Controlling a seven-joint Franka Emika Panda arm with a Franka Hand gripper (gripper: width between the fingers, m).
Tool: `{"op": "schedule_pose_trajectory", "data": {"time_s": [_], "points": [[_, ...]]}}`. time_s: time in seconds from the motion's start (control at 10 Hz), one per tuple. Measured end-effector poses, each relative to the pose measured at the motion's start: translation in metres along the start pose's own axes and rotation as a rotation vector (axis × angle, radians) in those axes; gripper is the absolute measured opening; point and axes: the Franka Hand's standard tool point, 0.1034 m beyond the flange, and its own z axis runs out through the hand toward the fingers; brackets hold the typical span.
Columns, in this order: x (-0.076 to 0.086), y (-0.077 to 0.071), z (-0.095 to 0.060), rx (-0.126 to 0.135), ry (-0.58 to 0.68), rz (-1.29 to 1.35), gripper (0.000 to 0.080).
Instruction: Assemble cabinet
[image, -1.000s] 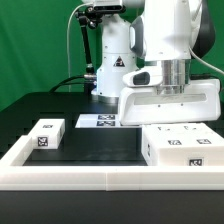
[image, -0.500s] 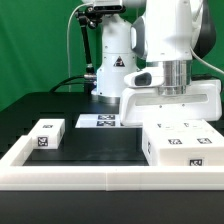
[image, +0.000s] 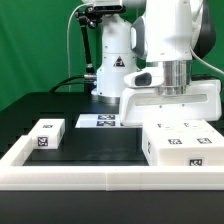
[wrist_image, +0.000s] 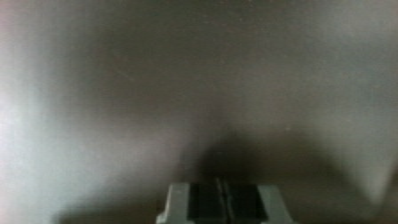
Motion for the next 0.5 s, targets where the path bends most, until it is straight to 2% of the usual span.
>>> {"op": "schedule_pose_trajectory", "data": {"time_s": [0.3,0.5], "points": [[0.007,0.001,-0.013,0.001,-0.015,-0.053,0.0002],[0.011,0.001,-0.030,0.003,-0.046,-0.060,0.0005]]}}
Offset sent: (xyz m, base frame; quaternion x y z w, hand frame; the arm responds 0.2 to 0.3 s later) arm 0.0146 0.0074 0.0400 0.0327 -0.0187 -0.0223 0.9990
